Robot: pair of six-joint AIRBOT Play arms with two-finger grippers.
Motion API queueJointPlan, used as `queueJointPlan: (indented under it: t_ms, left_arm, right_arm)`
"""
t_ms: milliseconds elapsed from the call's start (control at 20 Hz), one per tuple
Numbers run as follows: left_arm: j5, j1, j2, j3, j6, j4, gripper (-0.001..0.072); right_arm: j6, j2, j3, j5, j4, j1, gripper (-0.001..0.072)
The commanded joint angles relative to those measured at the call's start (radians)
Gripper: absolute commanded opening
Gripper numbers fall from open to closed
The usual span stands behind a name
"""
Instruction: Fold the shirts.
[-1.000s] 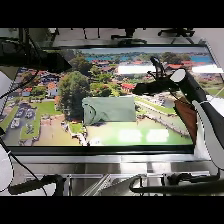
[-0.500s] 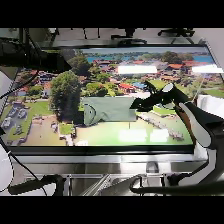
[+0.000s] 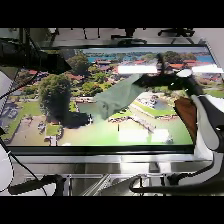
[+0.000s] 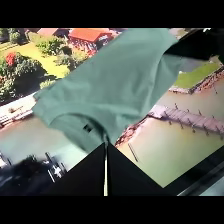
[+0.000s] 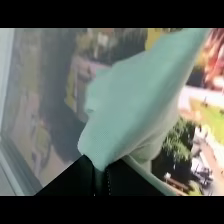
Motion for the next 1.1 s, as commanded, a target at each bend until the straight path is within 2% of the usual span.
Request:
queueJointPlan:
  t_ms: [0, 150, 250, 350, 450, 550, 800, 950, 1050]
  left_arm:
    - [-0.009, 0.001, 0.000, 0.001, -0.006, 0.001, 0.0019]
    - [-0.020, 0.001, 0.000, 0.001, -0.085, 0.000, 0.0019]
    - [-0.042, 0.000, 0.000, 0.001, -0.097, 0.000, 0.0019]
    - [-0.061, -0.011, 0.000, 0.001, -0.096, 0.001, 0.0019]
    - [-0.063, -0.011, 0.000, 0.001, -0.096, 0.000, 0.0019]
    - [-0.064, -0.011, 0.000, 0.001, -0.096, 0.001, 0.0019]
    - [-0.091, -0.011, 0.000, 0.001, -0.086, 0.001, 0.0019]
    - [-0.084, -0.011, 0.000, 0.001, -0.048, 0.000, 0.0019]
    - [-0.087, -0.011, 0.000, 0.001, -0.040, 0.000, 0.0019]
  right_arm:
    - [0.129, 0.116, 0.127, -0.002, 0.031, -0.154, 0.0017]
    - [0.213, 0.224, 0.152, -0.003, 0.028, -0.346, 0.0018]
    - [0.280, 0.287, 0.152, -0.002, -0.013, -0.486, 0.0018]
    - [0.380, 0.354, 0.152, 0.000, -0.132, -0.613, 0.0017]
    - [0.518, 0.422, 0.152, 0.035, -0.316, -0.716, 0.0017]
    - [0.625, 0.474, 0.151, 0.156, -0.475, -0.785, 0.0017]
    - [0.713, 0.553, 0.138, 0.565, -0.811, -0.818, 0.0017]
    - [0.750, 0.592, 0.082, 0.704, -0.970, -0.821, 0.0018]
    - [0.781, 0.632, -0.035, 0.731, -1.029, -0.821, 0.0018]
